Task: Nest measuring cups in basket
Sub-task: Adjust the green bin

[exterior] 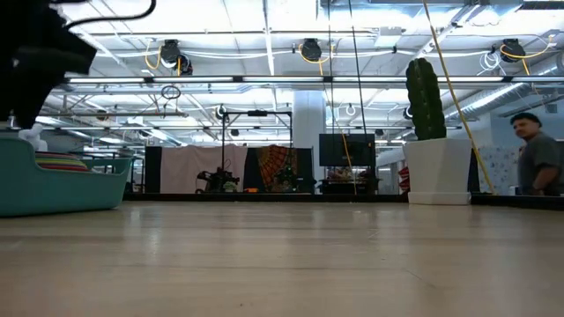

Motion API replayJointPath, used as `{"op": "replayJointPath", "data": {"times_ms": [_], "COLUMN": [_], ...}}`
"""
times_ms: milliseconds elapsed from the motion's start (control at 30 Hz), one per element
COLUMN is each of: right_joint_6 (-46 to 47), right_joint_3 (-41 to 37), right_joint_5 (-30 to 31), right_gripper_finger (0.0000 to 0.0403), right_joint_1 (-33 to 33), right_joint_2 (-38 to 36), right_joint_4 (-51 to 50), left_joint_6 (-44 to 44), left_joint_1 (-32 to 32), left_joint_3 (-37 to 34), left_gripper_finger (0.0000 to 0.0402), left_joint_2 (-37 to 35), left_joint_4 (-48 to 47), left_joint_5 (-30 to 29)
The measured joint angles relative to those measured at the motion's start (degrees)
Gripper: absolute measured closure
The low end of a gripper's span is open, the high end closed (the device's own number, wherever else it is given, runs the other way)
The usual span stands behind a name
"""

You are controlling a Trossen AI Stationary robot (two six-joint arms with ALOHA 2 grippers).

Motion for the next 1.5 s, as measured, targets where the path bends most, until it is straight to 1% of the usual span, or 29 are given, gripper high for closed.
{"op": "replayJointPath", "data": {"times_ms": [67,167,300,367,433,500,700,867,1067,1233,1500], "right_joint_6": [-0.04,-0.12,-0.21,-0.07,-0.04,-0.04,0.2,0.02,0.48,1.51,3.02], "right_joint_3": [0.0,0.01,0.02,0.02,0.02,0.04,0.04,0.04,0.04,0.04,0.04], "right_joint_5": [0.05,1.4,1.49,1.46,1.46,1.49,1.49,2.68,2.8,2.78,2.79], "right_gripper_finger": [0.0248,0.0248,0.0248,0.0248,0.0248,0.0248,0.0248,0.0248,0.0248,0.0248,0.0248], "right_joint_1": [0.0,-0.02,-0.04,-0.04,-0.04,-0.04,-0.04,-0.04,-0.07,-0.07,-0.07], "right_joint_2": [0.0,0.0,0.0,0.0,0.0,0.0,0.0,0.0,0.02,0.02,0.02], "right_joint_4": [0.12,0.18,0.19,0.23,0.47,0.72,1.16,2.32,2.86,2.94,3.35], "left_joint_6": [0.13,1.22,11.28,17.34,22.0,24.99,30.33,36.63,39.56,41.09,40.97], "left_joint_1": [0.0,0.0,0.35,1.12,2.35,3.81,7.52,10.09,12.79,14.45,15.85], "left_joint_3": [2.31,5.8,8.39,8.37,7.74,6.94,3.71,0.1,-3.84,-7.05,-10.7], "left_gripper_finger": [0.0172,0.0172,0.0172,0.0172,0.0172,0.0172,0.0172,0.0172,0.0172,0.0172,0.0172], "left_joint_2": [-0.04,-0.03,-0.07,-0.07,0.17,1.07,3.9,5.75,7.43,7.52,7.52], "left_joint_4": [-0.24,1.36,10.15,14.58,18.35,20.13,24.22,32.85,38.77,41.88,42.17], "left_joint_5": [-2.88,-9.58,-18.76,-20.61,-20.93,-20.99,-19.85,-18.41,-17.22,-16.69,-16.69]}}
